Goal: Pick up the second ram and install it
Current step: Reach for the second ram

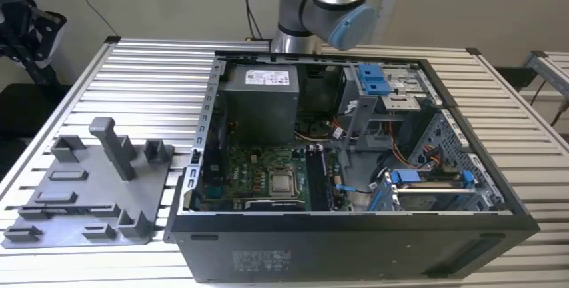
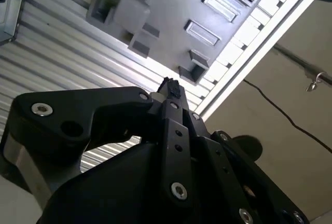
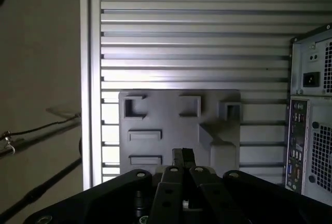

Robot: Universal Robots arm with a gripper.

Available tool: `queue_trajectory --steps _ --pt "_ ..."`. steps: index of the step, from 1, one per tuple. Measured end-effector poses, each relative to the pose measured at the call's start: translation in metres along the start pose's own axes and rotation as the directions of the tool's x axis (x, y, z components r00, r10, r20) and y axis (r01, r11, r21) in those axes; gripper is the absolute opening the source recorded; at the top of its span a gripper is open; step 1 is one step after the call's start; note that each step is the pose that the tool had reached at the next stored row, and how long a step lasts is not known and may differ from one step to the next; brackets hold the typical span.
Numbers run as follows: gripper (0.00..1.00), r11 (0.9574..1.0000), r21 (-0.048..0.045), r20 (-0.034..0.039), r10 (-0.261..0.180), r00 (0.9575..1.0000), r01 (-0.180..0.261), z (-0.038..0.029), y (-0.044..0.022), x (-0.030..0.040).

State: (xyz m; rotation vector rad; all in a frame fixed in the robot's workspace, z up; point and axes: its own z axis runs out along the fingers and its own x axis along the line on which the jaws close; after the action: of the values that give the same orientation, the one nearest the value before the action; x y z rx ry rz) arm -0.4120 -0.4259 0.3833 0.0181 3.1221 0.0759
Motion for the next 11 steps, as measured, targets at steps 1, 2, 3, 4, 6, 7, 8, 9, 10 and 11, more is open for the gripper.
queue_trajectory --steps 1,2,3,4,6,7,8,9,10,11 --pt "0.11 1.0000 -0.0001 0.0000 0.000 1.0000 0.000 0.0002 -0.0030 0.0000" --pt "0.11 1.0000 0.0001 -0.0001 0.000 1.0000 0.000 0.0003 -0.0056 0.0001" --pt "0.11 1.0000 0.0000 -0.0001 -0.001 1.0000 0.001 0.0005 -0.0084 0.0001" --pt "0.11 1.0000 0.0000 -0.0001 -0.001 1.0000 0.001 0.0007 -0.0112 0.0001" --pt "0.11 1.0000 -0.0001 -0.0001 -0.002 1.0000 0.002 0.0010 -0.0173 0.0002" --pt "0.11 1.0000 0.0000 -0.0002 -0.002 1.0000 0.002 0.0011 -0.0197 0.0003" --pt "0.11 1.0000 -0.0001 -0.0002 -0.002 1.0000 0.002 0.0013 -0.0225 0.0003" --pt "0.11 1.0000 0.0000 -0.0002 -0.003 1.0000 0.003 0.0013 -0.0255 0.0003" --pt "0.11 1.0000 -0.0001 -0.0002 -0.003 1.0000 0.003 0.0015 -0.0283 0.0005" --pt "0.11 1.0000 0.0000 -0.0003 -0.003 1.0000 0.003 0.0016 -0.0309 0.0007"
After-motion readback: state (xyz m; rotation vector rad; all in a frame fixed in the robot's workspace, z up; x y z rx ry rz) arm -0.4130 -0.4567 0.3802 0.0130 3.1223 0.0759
